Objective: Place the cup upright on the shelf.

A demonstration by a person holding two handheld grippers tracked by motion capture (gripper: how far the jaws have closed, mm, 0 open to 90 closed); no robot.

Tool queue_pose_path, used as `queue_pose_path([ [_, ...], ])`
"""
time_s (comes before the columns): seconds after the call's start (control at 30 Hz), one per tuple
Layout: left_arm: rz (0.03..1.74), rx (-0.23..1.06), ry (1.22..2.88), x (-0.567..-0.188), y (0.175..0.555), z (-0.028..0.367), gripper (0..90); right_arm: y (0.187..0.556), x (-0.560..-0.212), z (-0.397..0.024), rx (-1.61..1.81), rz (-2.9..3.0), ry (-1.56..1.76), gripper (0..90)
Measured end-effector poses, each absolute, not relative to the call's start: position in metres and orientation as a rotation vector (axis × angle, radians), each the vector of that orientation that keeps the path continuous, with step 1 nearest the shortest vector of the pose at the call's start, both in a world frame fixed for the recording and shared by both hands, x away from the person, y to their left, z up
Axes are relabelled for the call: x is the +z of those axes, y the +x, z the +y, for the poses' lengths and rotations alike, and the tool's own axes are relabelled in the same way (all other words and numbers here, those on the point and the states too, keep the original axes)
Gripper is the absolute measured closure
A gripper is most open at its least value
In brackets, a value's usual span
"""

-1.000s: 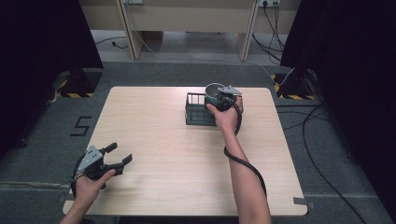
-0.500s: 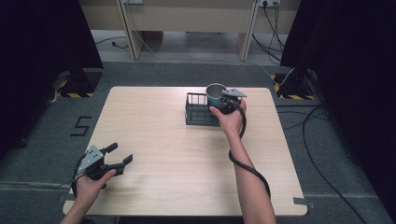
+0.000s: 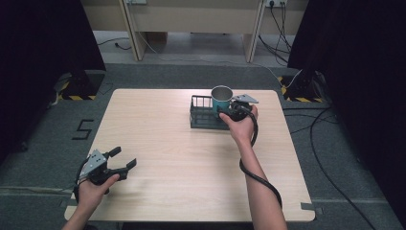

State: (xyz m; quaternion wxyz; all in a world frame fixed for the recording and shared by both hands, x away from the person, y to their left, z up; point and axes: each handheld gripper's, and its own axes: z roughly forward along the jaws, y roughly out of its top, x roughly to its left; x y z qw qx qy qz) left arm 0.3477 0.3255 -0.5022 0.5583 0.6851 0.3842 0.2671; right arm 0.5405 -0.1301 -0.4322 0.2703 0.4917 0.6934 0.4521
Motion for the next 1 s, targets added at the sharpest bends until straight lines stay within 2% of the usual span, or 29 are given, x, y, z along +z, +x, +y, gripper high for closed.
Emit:
queue_pose_path([
  [1.0,0.905,0.635,1.629,-0.503,0.348,0.325,14.8,0.493,-0.43,-0.161,1.248,1.821,1.306,15.0],
])
